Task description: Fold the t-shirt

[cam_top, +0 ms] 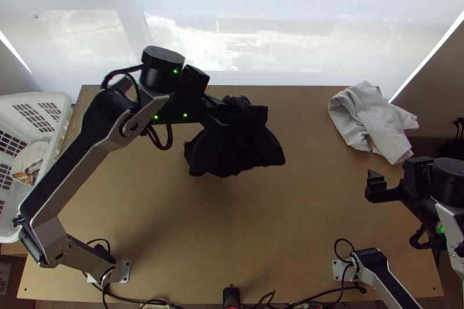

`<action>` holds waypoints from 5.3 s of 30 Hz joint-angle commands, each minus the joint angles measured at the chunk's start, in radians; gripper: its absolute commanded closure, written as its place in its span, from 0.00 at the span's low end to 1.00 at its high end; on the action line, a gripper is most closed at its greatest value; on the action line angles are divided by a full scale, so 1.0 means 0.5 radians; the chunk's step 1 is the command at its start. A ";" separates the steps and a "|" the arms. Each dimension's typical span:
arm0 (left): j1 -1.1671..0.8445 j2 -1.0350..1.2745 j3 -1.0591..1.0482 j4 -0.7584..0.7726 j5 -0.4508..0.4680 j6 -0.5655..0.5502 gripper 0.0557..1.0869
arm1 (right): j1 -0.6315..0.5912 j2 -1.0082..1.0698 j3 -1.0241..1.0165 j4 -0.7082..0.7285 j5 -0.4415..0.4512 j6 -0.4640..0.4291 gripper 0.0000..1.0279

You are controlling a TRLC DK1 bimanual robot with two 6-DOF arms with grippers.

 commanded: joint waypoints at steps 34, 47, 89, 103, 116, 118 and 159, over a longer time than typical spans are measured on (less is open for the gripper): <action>0.543 -0.386 -1.235 0.031 -0.098 0.294 0.06 | 0.762 1.048 0.265 0.436 -0.123 -0.033 0.05; 0.684 -0.337 -1.336 0.055 -0.098 0.288 0.06 | 0.887 1.490 0.072 0.900 -0.288 -0.101 0.05; 0.601 0.117 -0.922 0.095 -0.064 0.288 0.06 | 1.047 1.382 0.759 0.986 -0.089 -0.558 0.97; 0.601 0.059 -0.851 0.071 -0.018 0.239 0.06 | 1.197 1.177 0.977 1.793 0.359 -1.316 0.97; 0.390 0.203 -0.879 0.083 -0.002 0.236 0.06 | 1.243 0.993 0.836 1.759 0.466 -1.457 0.97; 0.359 0.252 -0.808 0.086 0.004 0.217 0.06 | 1.308 0.974 0.836 1.759 0.469 -1.521 0.97; 0.605 0.443 0.195 -0.344 0.587 -0.007 0.06 | 0.602 0.646 -0.523 1.845 0.209 -1.564 0.97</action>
